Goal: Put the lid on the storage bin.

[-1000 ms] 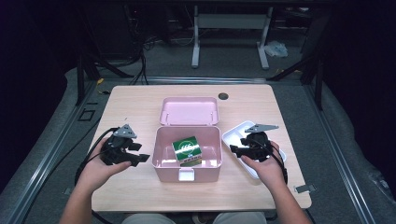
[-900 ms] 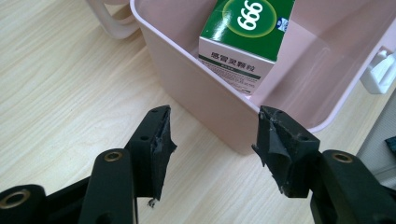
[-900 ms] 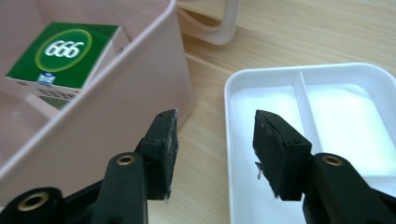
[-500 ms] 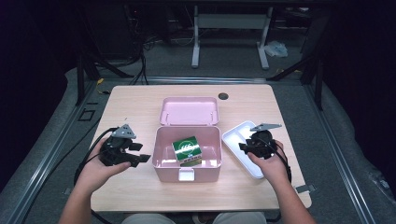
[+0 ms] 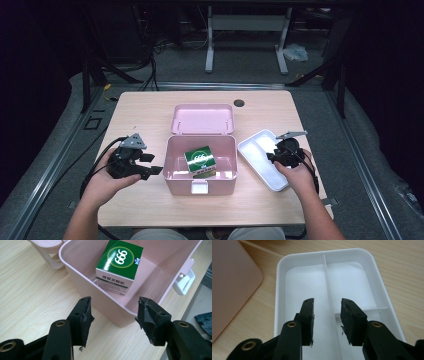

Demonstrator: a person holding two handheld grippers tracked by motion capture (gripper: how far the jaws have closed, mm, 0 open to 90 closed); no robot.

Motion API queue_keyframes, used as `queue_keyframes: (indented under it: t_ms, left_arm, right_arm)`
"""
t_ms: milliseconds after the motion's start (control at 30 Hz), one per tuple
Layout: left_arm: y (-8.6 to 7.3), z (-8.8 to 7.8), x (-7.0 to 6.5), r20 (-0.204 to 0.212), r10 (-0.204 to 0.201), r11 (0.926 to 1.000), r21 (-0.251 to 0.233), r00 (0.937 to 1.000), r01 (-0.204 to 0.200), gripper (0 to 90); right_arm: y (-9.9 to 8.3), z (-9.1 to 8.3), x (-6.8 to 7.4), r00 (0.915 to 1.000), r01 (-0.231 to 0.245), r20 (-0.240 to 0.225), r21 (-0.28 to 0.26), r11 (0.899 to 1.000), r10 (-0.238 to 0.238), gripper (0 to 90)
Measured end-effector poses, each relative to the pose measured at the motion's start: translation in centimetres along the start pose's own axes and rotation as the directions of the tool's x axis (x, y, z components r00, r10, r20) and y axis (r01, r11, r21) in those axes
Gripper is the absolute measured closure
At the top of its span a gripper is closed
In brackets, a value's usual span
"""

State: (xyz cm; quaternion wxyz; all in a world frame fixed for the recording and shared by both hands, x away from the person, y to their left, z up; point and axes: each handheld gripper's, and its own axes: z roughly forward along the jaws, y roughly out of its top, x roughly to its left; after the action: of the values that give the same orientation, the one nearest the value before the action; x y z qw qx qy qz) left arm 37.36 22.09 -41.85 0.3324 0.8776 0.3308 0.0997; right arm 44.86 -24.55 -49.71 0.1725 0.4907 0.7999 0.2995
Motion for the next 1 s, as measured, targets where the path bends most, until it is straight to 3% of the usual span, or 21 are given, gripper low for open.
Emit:
queue_keyframes:
  t_ms: [467, 600, 733, 1000]
  left_arm:
    - [-0.1, 0.3, 0.1, -0.007, -0.003, 0.9999, 0.011, 1.0000, 0.003, 44.7]
    - [-0.2, 0.2, 0.1, -0.008, -0.001, 1.0000, 0.010, 1.0000, 0.001, 44.7]
    - [-0.2, 0.1, 0.2, -0.008, -0.003, 1.0000, 0.003, 1.0000, 0.003, 44.7]
    - [-0.3, 0.1, 0.2, -0.009, -0.007, 1.0000, -0.001, 0.9999, 0.007, 44.7]
  right_arm:
    - [-0.2, 0.7, -0.5, 0.9995, 0.020, 0.023, 0.051, 0.999, -0.021, 63.3]
    - [-0.5, 1.5, -0.5, 0.9984, 0.040, 0.035, 0.093, 0.995, -0.044, 67.1]
    - [-0.9, 2.3, -0.7, 0.9988, 0.033, 0.031, 0.130, 0.991, -0.037, 71.8]
    - [-0.6, 3.3, -0.7, 0.9984, 0.041, 0.032, 0.170, 0.985, -0.047, 79.6]
